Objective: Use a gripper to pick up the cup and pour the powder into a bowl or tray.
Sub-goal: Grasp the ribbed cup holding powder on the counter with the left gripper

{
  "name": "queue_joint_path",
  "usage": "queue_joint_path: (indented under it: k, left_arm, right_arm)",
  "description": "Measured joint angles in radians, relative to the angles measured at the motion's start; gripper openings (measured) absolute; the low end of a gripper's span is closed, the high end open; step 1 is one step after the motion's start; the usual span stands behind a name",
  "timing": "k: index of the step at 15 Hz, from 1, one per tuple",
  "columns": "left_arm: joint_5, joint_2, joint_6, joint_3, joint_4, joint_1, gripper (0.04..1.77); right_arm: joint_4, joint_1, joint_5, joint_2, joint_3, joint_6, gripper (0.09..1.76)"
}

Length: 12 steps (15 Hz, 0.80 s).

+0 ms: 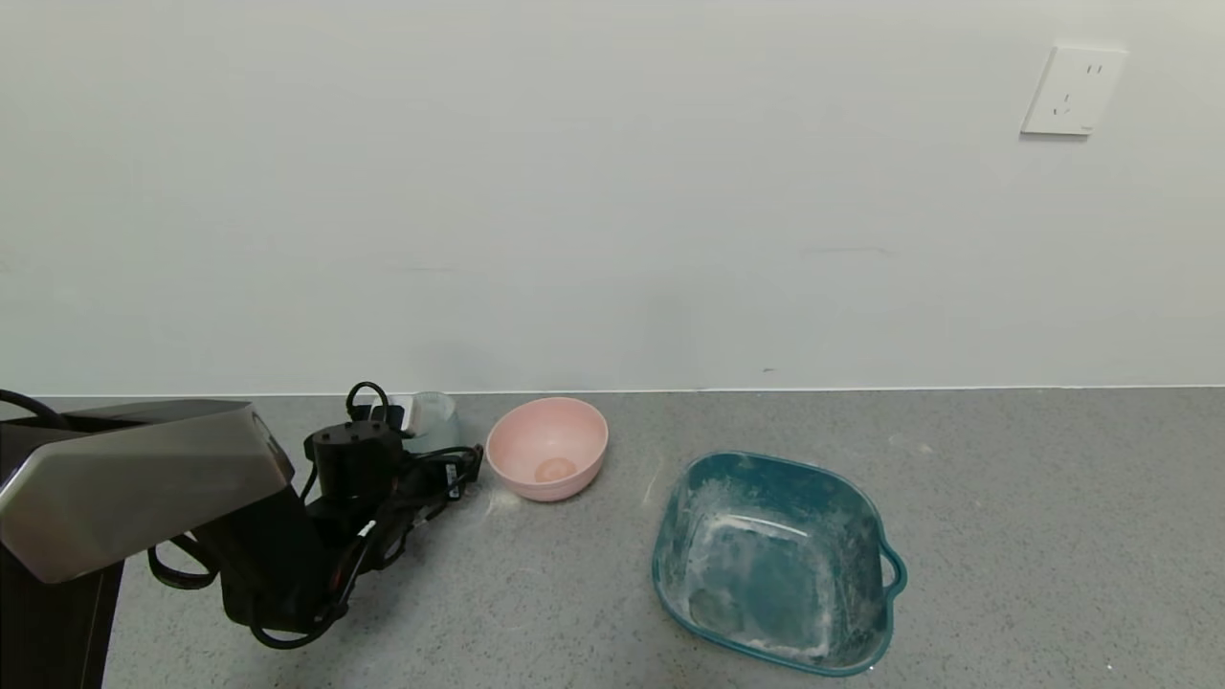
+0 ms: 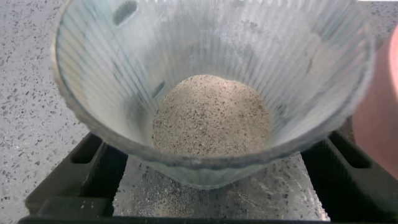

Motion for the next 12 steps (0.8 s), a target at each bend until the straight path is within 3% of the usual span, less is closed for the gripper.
queue_joint_path:
  k: [12]
  left_arm:
    - [0.005, 0.037, -0.008, -0.036, -0.025, 0.001, 1.71]
  right_arm:
    - [0.0, 0.0, 0.0, 0.0, 0.0, 0.0, 1.71]
